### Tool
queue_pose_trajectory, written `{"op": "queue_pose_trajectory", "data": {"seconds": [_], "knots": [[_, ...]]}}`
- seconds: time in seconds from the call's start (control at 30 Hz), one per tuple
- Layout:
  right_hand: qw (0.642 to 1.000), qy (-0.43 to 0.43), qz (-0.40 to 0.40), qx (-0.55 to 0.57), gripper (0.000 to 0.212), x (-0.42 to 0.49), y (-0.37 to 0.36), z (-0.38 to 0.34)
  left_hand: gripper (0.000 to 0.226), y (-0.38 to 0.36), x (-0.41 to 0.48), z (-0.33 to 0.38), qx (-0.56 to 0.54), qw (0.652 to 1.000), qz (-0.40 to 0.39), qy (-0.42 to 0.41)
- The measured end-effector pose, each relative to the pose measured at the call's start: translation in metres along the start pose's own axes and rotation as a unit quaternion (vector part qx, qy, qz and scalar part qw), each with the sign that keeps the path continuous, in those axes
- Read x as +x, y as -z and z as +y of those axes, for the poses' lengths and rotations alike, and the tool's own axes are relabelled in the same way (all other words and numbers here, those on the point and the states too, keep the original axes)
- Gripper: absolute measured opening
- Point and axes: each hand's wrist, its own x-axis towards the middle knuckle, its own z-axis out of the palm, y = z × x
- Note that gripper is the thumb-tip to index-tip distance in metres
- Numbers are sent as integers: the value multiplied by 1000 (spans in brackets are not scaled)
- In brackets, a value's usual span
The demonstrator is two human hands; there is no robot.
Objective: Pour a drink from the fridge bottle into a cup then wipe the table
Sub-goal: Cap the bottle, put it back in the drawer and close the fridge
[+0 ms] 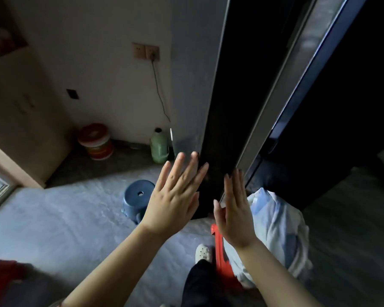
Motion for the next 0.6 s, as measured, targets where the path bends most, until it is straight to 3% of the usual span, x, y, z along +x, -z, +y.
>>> {"op": "queue_pose_trajectory", "data": {"seconds": [0.4, 0.53, 0.6], "knots": [[981, -192, 33, -6, 67, 25, 25, 63, 54, -42, 85, 40, -41, 988, -40, -142], [976, -211, 45, -14, 64, 42, 32, 98, 52, -61, 119, 52, -55, 982, -53, -171], [976, -213, 45, -14, 62, 53, 39, 113, 63, -73, 136, 51, -60, 977, -71, -190]]}}
